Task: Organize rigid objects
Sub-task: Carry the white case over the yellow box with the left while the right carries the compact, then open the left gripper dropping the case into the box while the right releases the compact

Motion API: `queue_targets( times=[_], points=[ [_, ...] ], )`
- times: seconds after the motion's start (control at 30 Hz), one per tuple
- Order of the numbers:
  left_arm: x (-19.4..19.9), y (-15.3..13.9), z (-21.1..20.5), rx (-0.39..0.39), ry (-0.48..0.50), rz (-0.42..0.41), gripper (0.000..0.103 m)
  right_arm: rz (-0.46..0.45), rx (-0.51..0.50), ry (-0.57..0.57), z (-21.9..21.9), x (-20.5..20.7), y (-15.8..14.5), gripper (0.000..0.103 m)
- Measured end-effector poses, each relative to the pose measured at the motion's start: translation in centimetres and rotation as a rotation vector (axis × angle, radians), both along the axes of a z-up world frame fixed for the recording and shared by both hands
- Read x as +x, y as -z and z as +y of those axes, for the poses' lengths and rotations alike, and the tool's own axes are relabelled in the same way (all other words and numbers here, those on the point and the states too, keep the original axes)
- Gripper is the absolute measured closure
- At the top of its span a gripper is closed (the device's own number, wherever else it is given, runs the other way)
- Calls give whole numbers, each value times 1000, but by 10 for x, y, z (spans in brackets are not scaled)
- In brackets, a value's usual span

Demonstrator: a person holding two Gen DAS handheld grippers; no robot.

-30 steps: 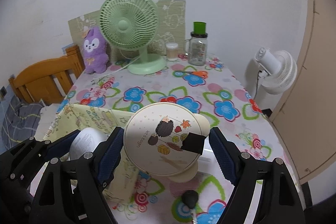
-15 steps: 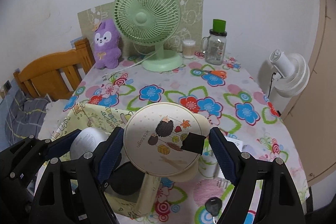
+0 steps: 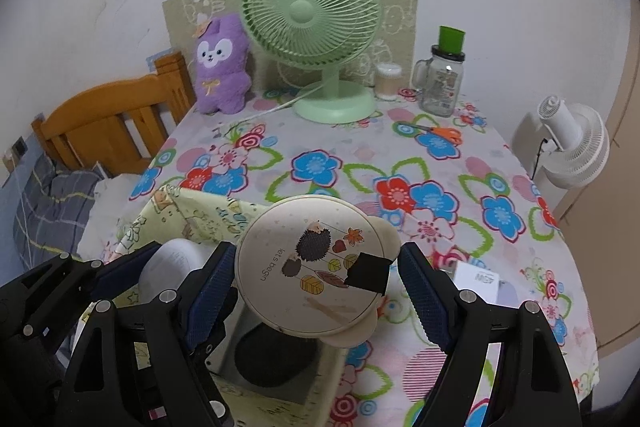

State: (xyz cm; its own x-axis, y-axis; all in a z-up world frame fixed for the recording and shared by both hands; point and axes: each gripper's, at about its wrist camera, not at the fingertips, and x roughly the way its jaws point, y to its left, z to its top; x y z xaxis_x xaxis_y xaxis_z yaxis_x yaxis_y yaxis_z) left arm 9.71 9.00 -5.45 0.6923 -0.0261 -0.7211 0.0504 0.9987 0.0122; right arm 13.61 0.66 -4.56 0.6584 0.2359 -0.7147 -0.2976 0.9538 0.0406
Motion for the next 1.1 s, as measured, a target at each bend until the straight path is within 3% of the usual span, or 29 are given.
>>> queue_targets(
  times=[0.5, 0.73, 0.9, 1.1],
  points=[
    [16, 39, 30, -16, -52, 100, 50, 114, -44, -17, 35, 13, 37, 20],
    [16, 42, 36, 9, -70, 97, 48, 104, -77, -9, 42, 15, 40, 19],
    [16, 40, 36, 0, -66, 95, 24, 111, -84, -22, 43, 18, 42, 18],
    [18, 38, 33, -9, -62, 113, 16, 115, -79, -26, 41, 17, 41, 17]
  ],
)
